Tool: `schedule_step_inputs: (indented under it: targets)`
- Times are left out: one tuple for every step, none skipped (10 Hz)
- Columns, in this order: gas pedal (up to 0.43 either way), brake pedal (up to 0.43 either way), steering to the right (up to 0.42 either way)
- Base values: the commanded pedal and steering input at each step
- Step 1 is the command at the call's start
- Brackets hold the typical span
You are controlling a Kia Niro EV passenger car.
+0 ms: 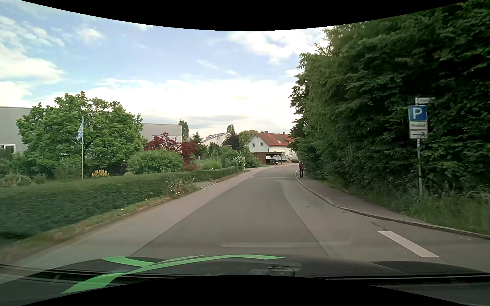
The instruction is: Follow the waypoints while adhering to traffic rules and regulations
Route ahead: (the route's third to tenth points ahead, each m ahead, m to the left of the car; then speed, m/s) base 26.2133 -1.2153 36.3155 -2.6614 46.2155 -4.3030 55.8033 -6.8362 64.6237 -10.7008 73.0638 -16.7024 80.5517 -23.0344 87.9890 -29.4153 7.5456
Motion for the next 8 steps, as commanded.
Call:
schedule_step_inputs:
  targets:
    - [0.067, 0.0, -0.007]
    - [0.067, 0.0, -0.003]
    - [0.067, 0.0, 0.0]
    - [0.067, 0.0, 0.001]
    - [0.067, 0.0, 0.003]
    - [0.067, 0.0, 0.003]
    - [0.067, 0.0, 0.005]
    - [0.067, 0.0, 0.008]
